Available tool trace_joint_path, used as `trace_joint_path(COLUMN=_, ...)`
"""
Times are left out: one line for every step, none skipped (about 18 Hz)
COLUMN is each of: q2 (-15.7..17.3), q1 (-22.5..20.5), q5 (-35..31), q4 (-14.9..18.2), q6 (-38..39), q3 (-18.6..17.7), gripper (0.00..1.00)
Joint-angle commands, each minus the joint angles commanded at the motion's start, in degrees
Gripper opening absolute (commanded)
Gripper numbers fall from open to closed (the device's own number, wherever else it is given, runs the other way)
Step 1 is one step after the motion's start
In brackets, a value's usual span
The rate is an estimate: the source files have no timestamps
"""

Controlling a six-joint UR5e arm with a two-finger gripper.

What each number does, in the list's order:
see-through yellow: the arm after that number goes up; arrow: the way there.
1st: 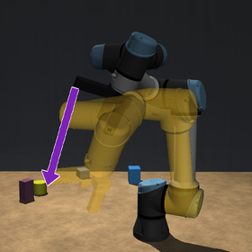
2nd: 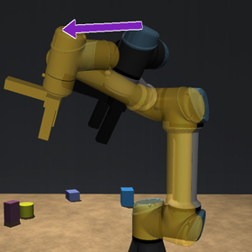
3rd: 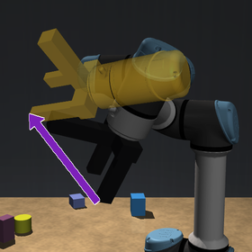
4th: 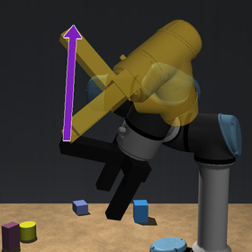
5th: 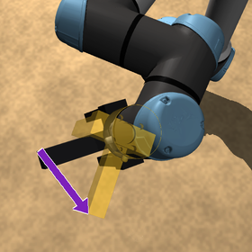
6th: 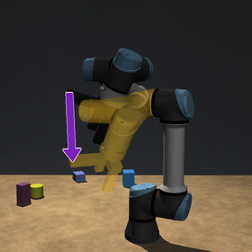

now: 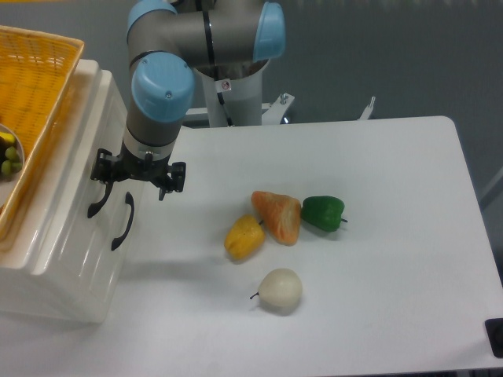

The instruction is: Slide open the top white drawer

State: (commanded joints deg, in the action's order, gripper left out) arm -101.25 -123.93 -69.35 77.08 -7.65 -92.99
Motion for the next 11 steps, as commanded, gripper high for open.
trace_joint_path(q2=0.0, q1=0.1, q5=0.0, q4=0.1, q6=0.0, q3=0.0, gripper=1.00)
trace_joint_path(q2=0.0, q1=0.1, q5=-0.1, q4=0.2, q6=0.0, q3=0.0, gripper=1.00)
trace_joint_path(q2=0.0, q1=0.1, q5=-0.1, q4=0.2, q6=0.0, q3=0.0, gripper=1.00)
trace_joint_path(q2=0.1, q1=0.1, q5=-0.1, q4=0.2, q6=0.0, q3=0.0, gripper=1.00)
trace_joint_path(q2=0.1, q1=0.2, q5=-0.1, q4=0.2, q6=0.0, q3=-0.1, gripper=1.00)
trace_joint_path(q2=0.1, q1=0.3, q5=-0.1, q4=0.2, q6=0.0, q3=-0.1, gripper=1.00)
trace_joint_path(q2=0.1, q1=0.5, q5=-0.2, q4=0.3, q6=0.0, q3=-0.1, gripper=1.00)
trace_joint_path(q2=0.2, q1=0.7, q5=-0.3, q4=0.3, q6=0.0, q3=-0.2, gripper=1.00)
trace_joint_path(q2=0.2, q1=0.7, q5=-0.4, q4=0.3, q6=0.0, q3=-0.2, gripper=1.00)
trace_joint_path(q2=0.2, q1=0.7, q5=-0.4, q4=0.3, q6=0.1, q3=-0.2, gripper=1.00)
trace_joint_path(q2=0.3, q1=0.7, q5=-0.4, q4=0.3, q6=0.1, q3=-0.3, gripper=1.00)
